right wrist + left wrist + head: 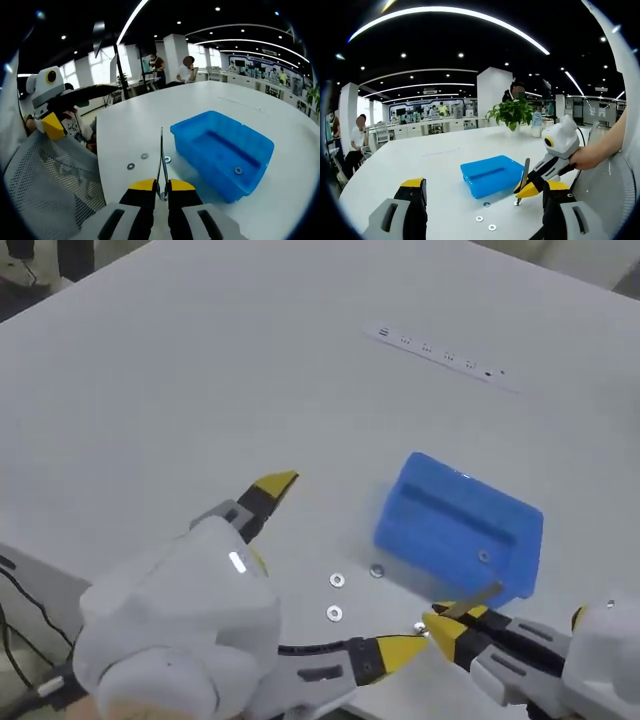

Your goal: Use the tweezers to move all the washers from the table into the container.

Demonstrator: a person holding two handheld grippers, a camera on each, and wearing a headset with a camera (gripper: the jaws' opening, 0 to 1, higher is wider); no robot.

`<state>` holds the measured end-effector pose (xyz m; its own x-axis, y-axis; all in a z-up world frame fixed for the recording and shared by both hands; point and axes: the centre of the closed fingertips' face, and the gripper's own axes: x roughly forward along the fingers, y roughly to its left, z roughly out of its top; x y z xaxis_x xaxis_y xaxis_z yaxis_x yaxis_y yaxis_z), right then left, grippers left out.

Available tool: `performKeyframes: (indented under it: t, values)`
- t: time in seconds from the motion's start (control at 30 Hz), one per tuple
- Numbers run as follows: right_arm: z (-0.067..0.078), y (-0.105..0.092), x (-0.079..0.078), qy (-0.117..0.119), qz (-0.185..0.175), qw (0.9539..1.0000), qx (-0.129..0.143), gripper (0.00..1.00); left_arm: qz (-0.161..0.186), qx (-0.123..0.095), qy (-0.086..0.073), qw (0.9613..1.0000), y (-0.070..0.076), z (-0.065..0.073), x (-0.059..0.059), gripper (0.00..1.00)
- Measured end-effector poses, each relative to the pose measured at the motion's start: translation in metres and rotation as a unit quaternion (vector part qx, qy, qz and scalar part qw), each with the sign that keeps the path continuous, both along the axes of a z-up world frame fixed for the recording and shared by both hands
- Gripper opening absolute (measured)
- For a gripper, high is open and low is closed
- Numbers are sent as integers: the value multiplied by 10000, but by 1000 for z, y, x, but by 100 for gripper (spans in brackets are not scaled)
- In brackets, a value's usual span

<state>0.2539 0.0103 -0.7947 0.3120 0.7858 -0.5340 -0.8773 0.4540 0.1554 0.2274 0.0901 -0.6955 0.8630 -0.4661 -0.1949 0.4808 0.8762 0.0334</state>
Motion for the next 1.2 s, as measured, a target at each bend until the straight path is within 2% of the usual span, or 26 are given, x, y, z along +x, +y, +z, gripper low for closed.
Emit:
performKeyframes:
  t: [0.07,0.33,0.43,0.67,0.77,0.97,1.07,1.2]
  values:
    - [2,0,-1,-27,6,10000,12,5,-15,27,-36,10000,-1,1,0,99]
    - [-1,5,-6,-62,182,9998,-67,5,7,103,-13,9999,0,-2,0,99]
    - [-1,8,-8,-188,330,9991,-186,5,5,118,12,9999,0,-2,-1,99]
    - [-2,10,-11,-286,428,9979,-382,5,-17,154,31,9999,-1,-3,-1,99]
    - [-3,13,-12,-543,631,9947,-609,4,-14,164,47,9999,0,-4,-1,97]
    - [-3,12,-7,-328,477,9962,-653,4,-35,208,59,9998,-1,-5,-2,96]
    - [9,10,-2,-315,366,9973,-547,4,-40,211,72,9997,-1,-6,-1,95]
    - [43,9,14,-388,64,9992,-16,4,-51,223,95,9997,-1,-7,-1,94]
